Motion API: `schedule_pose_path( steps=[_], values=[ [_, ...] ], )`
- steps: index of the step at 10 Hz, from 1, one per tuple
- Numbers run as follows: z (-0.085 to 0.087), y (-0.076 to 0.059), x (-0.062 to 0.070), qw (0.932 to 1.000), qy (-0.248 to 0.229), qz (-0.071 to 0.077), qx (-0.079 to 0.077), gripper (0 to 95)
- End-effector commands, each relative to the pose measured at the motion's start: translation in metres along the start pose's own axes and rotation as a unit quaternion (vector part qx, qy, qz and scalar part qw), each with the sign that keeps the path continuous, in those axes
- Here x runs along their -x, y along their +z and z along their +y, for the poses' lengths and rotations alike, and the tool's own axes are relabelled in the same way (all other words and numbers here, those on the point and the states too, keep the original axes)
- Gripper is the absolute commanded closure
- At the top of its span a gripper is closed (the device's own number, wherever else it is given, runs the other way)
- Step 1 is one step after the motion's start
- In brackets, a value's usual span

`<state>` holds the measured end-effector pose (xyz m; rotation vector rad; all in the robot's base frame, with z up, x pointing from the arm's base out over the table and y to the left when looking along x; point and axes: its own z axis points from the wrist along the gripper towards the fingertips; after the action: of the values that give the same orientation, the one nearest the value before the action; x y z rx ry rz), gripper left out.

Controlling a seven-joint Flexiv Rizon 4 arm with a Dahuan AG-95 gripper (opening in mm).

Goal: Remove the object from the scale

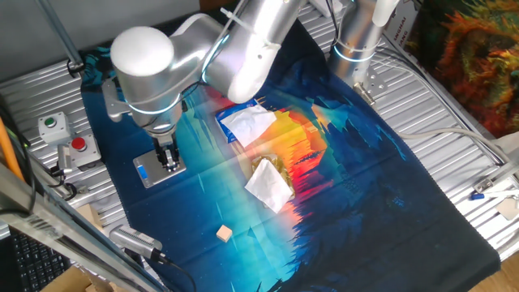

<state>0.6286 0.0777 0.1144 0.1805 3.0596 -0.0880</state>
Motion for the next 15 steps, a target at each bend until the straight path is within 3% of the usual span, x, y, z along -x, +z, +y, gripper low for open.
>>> schedule_pose_path(
  steps=[1,3,11,13,15],
  values=[
    [0.002,0.008,0.001,1.0000,0.002,0.009,0.001,95.0],
    [0.003,0.015,0.001,1.0000,0.000,0.007,0.001,95.0],
    [-0.001,0.006,-0.002,1.0000,-0.002,0.002,-0.007,95.0],
    [-0.011,0.004,0.001,0.9997,-0.020,-0.001,-0.012,95.0],
    [-0.044,-0.007,0.005,0.9990,-0.042,-0.001,-0.014,95.0]
  ],
)
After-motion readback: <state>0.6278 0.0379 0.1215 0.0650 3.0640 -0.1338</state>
